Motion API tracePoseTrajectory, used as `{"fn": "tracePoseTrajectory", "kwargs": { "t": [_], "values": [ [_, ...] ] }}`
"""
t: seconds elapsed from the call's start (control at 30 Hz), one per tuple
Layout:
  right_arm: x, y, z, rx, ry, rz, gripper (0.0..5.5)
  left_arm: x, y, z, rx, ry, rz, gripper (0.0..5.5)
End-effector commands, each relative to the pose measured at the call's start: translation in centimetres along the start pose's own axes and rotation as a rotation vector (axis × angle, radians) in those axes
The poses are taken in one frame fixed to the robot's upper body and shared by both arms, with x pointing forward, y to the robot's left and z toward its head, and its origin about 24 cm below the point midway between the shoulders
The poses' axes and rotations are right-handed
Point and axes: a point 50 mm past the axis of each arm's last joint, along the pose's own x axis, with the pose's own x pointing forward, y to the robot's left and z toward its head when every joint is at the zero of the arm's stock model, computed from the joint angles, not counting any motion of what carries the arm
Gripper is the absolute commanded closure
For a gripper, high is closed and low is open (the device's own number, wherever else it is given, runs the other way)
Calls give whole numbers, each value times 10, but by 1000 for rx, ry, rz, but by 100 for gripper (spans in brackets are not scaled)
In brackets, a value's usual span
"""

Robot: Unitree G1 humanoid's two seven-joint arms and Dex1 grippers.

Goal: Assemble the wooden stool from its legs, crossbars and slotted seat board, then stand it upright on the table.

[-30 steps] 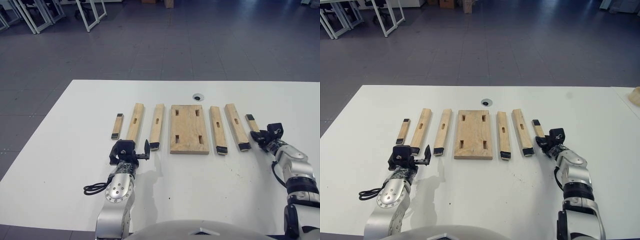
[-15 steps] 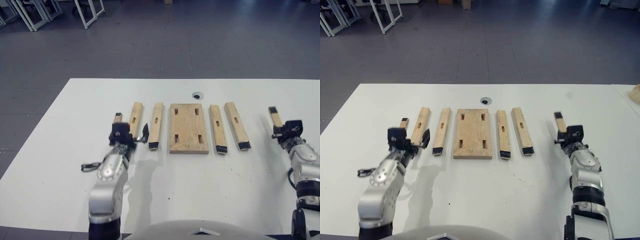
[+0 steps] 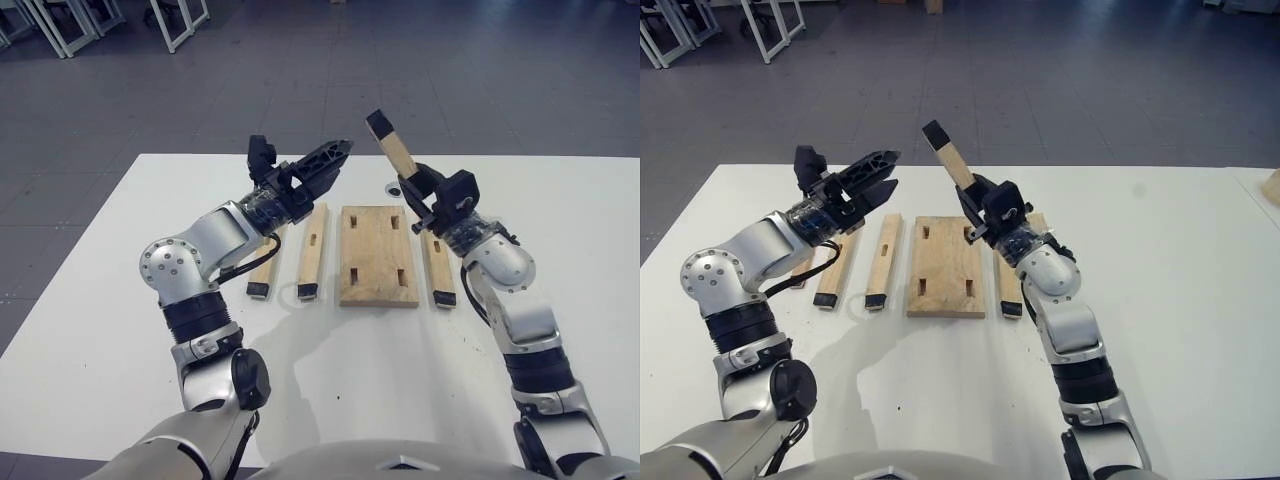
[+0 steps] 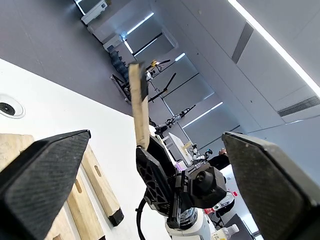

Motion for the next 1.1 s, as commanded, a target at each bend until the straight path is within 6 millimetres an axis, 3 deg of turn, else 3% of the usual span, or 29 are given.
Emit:
{"fn": "tracePoseTrajectory", "kwargs": {
  "t": [0.03, 0.37, 0.7, 1.1],
  "values": [
    [6, 21, 7, 31, -16, 60, 421, 8, 9, -5, -45, 18, 30, 64],
    [0, 44, -1, 69, 17, 116, 421, 15, 12, -4, -21, 22, 47, 64],
    [-1, 58, 1, 95, 19, 156, 421, 19, 18, -7, -28, 18, 70, 234],
    [-1, 56, 0, 87, 23, 149, 421, 20, 15, -4, -24, 1, 47, 443]
  ]
}}
